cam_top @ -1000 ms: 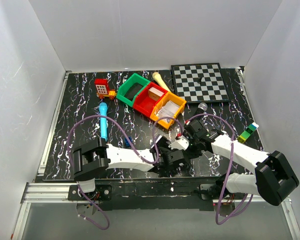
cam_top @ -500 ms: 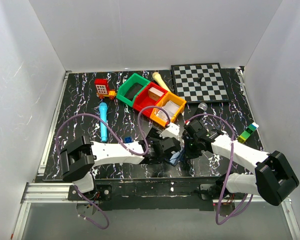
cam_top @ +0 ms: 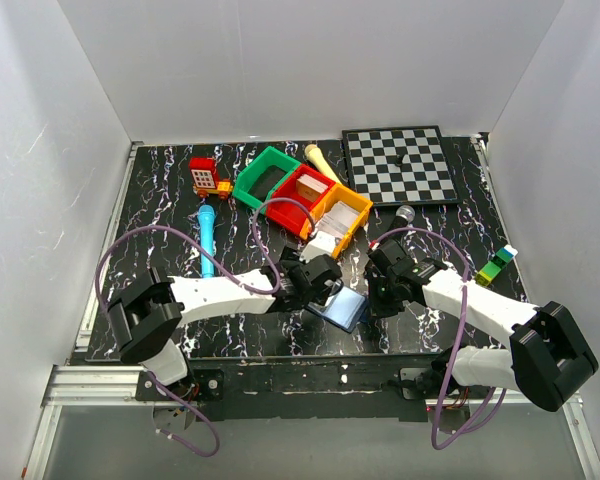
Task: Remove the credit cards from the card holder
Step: Remove the credit card from the card holder.
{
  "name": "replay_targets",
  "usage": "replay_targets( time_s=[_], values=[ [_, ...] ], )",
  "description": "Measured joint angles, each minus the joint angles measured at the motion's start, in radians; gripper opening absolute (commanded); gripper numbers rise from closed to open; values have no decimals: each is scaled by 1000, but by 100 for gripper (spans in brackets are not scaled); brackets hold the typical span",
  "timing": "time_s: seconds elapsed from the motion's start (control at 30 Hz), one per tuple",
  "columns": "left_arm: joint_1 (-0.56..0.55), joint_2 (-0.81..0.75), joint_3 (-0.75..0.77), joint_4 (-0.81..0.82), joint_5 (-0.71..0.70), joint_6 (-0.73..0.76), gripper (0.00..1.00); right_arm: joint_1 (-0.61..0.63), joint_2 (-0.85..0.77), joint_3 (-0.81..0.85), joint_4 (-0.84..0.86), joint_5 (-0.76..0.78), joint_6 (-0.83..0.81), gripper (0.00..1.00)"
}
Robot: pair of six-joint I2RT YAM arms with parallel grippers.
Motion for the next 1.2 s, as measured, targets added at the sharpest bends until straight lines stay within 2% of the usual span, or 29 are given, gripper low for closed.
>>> replay_targets(
  time_s=[0.17,0.3,0.37,0.47,0.6,0.87,1.2],
  values=[
    [27,-64,-64,89,110,23,71,0,3,0,0,0,-5,1],
    [58,-140,-112,196,273,37,58,0,8,0,0,-3,-11,1],
    [93,-138,-111,254,346,35,57,0,8,0,1,-4,-16,1],
    [140,-105,-110,299,415,27,62,0,8,0,2,-8,-25,1],
    [172,-37,-108,309,455,21,62,0,9,0,10,-18,-31,1],
    [172,71,-104,302,505,-1,50,0,34,3,22,-37,-42,1],
    [172,-5,-226,361,505,-78,38,0,84,54,11,-27,-77,1]
  ],
)
